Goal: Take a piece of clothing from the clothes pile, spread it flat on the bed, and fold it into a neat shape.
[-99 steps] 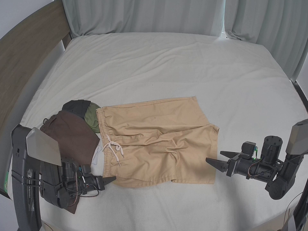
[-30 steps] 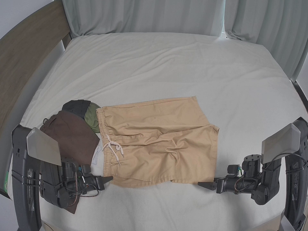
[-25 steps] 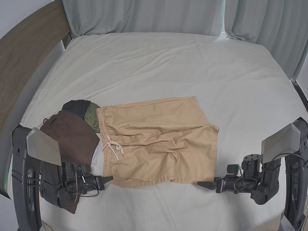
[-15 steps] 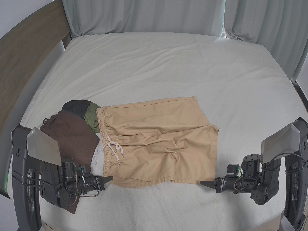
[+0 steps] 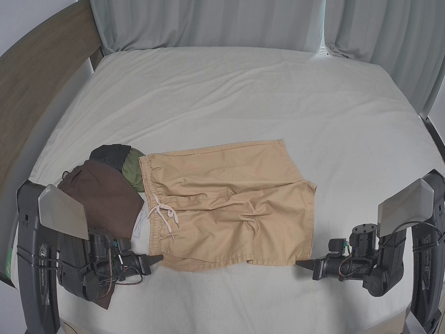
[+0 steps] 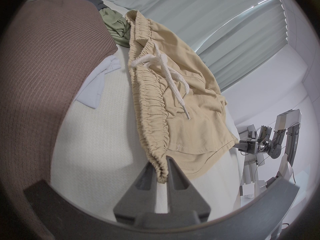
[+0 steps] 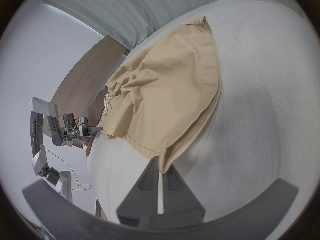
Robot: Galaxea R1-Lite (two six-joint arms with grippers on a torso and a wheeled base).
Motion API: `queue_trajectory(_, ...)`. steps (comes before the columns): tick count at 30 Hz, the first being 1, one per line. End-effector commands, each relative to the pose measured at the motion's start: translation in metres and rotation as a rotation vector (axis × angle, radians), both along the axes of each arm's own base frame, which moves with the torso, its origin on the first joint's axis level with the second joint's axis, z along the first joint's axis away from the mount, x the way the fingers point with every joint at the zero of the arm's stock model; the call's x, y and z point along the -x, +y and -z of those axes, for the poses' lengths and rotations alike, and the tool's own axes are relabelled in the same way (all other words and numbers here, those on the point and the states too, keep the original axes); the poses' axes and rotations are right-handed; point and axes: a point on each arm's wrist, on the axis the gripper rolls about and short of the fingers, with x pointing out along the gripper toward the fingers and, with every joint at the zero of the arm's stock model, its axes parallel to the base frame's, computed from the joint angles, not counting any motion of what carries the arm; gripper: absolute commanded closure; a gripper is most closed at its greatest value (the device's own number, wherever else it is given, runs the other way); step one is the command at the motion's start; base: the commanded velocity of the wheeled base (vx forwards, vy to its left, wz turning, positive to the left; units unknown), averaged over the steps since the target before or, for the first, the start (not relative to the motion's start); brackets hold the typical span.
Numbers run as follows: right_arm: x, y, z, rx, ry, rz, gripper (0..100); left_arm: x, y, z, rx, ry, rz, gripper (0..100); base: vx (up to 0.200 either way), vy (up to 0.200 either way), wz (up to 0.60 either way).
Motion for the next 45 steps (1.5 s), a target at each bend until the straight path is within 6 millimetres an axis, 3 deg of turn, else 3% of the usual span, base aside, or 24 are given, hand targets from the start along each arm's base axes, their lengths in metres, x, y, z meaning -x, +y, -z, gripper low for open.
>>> queue_trajectory(1, 0.002, -0.001, -0.002, 0.001, 0.002, 0.0, 100, 0.001, 0.0, 0.0, -0.001, 0.001, 0.0, 100, 0.0, 0.0, 0.0)
queue_trajectory(16, 0.036, -0.014, -0.016, 0.095, 0.014, -0.019, 100, 0.034, 0.028, -0.02, -0.017, -0.024, 0.102, 100, 0.0, 0.0, 0.0)
queue_trajectory(25, 0.058, -0.019, -0.013, 0.167, 0.053, -0.081, 100, 0.059, 0.031, -0.024, -0.039, 0.003, 0.161, 100, 0.0, 0.0, 0.0)
queue_trajectory(39, 0.056, -0.02, -0.011, 0.17, 0.048, -0.077, 100, 0.06, 0.029, -0.02, -0.054, 0.001, 0.184, 100, 0.0, 0.0, 0.0)
queue_trajectory(40, 0.056, -0.02, -0.011, 0.168, 0.046, -0.076, 100, 0.06, 0.028, -0.019, -0.055, 0.0, 0.187, 0, 0.0, 0.0, 0.0)
queue_trajectory(41, 0.056, -0.02, -0.011, 0.168, 0.046, -0.076, 0, 0.059, 0.028, -0.02, -0.056, -0.005, 0.187, 0, 0.0, 0.0, 0.0)
queue_trajectory(45, 0.054, -0.02, -0.011, 0.167, 0.041, -0.073, 0, 0.059, 0.028, -0.019, -0.056, -0.001, 0.187, 0, 0.0, 0.0, 0.0)
